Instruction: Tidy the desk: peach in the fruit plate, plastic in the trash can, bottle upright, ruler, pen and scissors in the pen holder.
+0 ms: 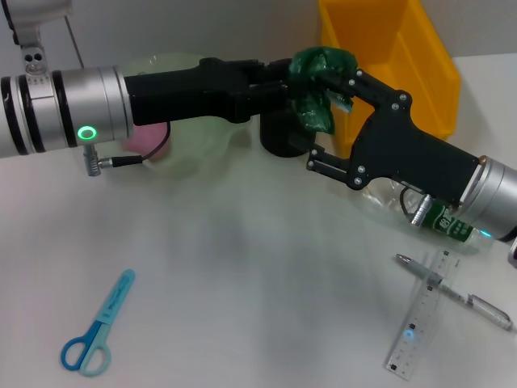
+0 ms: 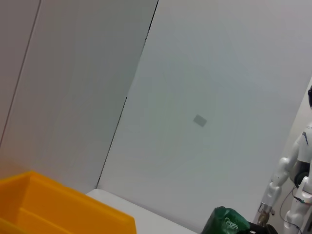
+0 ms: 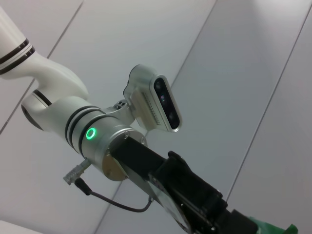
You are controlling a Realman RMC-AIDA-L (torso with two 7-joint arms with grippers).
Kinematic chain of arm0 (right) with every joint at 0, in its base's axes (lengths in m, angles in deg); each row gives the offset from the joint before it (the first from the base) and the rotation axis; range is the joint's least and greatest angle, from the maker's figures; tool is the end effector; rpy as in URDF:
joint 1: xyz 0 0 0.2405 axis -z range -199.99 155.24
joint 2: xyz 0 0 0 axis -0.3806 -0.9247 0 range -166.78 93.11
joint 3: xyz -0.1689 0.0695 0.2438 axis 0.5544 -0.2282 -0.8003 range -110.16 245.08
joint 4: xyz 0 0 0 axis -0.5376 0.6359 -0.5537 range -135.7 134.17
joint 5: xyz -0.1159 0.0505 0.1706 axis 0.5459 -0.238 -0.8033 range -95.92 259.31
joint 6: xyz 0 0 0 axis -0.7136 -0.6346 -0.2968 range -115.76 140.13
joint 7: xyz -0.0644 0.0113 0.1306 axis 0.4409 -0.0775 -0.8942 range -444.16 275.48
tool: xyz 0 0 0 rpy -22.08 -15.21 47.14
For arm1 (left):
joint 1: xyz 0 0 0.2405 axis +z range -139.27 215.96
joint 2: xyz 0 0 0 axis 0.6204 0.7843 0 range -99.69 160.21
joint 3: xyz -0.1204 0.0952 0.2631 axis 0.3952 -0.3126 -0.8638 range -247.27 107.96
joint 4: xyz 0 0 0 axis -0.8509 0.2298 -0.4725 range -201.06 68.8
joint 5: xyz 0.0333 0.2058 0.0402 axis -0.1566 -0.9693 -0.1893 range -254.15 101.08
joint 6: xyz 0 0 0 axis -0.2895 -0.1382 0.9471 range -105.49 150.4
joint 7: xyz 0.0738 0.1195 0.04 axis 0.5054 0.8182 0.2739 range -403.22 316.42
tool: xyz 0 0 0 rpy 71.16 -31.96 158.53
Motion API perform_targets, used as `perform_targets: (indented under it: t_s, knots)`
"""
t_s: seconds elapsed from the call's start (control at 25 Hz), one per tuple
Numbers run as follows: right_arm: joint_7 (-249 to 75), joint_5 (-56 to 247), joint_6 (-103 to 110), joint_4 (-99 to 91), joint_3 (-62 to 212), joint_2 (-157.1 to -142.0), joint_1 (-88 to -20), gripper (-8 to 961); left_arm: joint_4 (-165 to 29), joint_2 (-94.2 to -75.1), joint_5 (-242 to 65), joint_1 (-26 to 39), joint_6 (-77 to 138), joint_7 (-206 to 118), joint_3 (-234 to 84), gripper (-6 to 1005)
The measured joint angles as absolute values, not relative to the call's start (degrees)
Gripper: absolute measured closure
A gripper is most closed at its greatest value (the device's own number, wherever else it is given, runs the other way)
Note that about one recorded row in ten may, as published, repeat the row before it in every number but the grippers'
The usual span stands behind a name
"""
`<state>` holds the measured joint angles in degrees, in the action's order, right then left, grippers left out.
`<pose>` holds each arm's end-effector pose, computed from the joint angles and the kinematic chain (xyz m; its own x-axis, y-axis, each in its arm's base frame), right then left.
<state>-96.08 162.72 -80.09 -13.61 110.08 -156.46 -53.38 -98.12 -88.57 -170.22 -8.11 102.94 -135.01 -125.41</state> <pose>0.2747 0.3426 -0.0484 0.6952 0.4999 -0.5165 -0.0468 -0.6856 -0.7265 -0.1614 0.4280 -0.0517 0.7005 0.3449 0.6247 0.4149 -0.9091 0.0367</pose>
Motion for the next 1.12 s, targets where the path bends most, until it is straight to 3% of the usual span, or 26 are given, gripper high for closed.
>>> perform_targets:
  t_s: [0.08,0.52,0.72,1.12]
  knots:
    - [-96.07,162.73,-80.09,-13.4,110.08,-156.46,-53.58,224,-98.13,-88.57,-170.22,-8.15,102.94,-135.37,-125.46,495]
    - [-96.02,162.48,-80.27,-13.33,109.85,-156.5,-53.35,225,-98.13,-88.41,-168.56,-7.59,101.71,-135.71,-125.19,954]
    - [-96.02,162.29,-80.51,-13.29,109.48,-156.53,-53.1,225,-98.13,-88.37,-168.49,-7.56,101.34,-135.71,-125.36,1001]
    - [-100.39,156.13,-80.69,-11.05,109.18,-156.29,-51.28,226,-98.12,-88.29,-166.17,-5.97,97.98,-134.86,-124.93,1000]
